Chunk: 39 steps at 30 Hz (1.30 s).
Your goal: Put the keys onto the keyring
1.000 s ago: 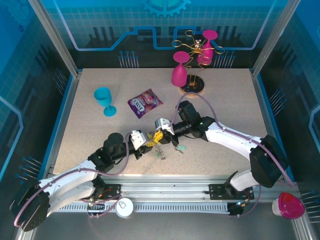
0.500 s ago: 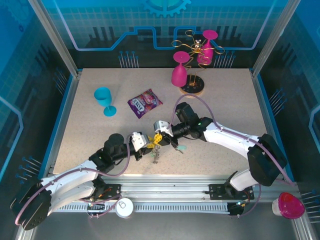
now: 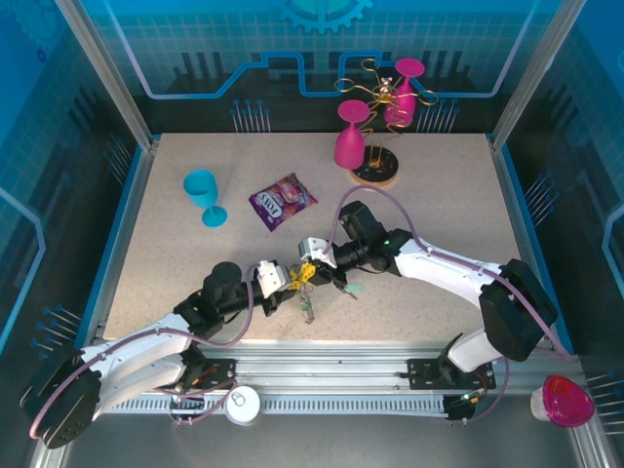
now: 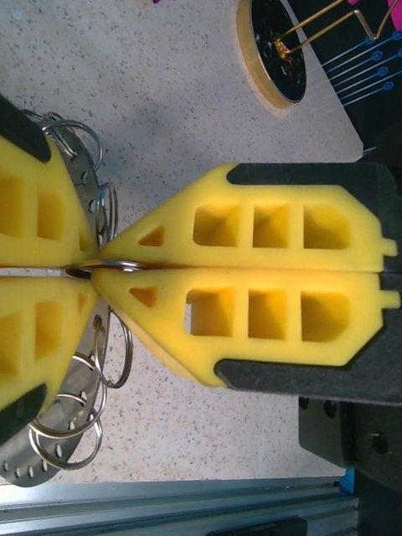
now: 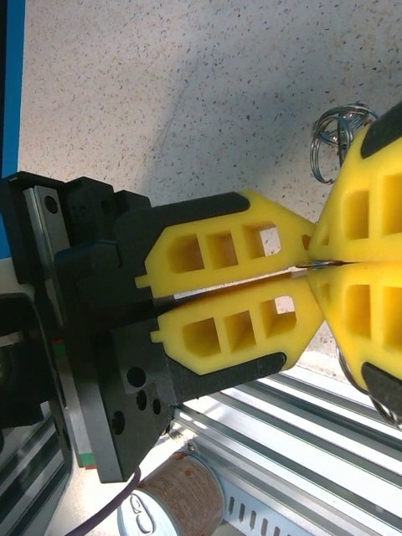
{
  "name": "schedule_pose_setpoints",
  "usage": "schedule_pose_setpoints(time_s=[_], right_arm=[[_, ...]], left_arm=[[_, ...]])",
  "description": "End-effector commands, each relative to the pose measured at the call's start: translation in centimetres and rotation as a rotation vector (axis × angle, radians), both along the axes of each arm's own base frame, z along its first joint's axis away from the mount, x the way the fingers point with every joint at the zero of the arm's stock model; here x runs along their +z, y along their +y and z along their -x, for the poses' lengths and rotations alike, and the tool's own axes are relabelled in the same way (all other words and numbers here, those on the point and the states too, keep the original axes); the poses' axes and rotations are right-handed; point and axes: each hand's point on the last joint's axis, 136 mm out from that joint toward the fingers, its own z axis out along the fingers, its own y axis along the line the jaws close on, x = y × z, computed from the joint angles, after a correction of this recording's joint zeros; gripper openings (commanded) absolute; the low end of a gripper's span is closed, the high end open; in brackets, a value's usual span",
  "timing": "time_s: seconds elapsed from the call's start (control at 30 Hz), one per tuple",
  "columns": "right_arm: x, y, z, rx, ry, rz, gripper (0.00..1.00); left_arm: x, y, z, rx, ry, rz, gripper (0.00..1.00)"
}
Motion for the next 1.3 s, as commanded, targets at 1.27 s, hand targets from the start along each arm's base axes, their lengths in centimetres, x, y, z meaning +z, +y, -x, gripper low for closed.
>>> schedule_pose_setpoints(time_s=[1.27], right_arm=[[0.1,-0.5,-0.4,-0.056,-0.154,0.085,0.3]], left_arm=[[1.3,-0.7,0.0,-0.037,0.031,-0.167,0.0]])
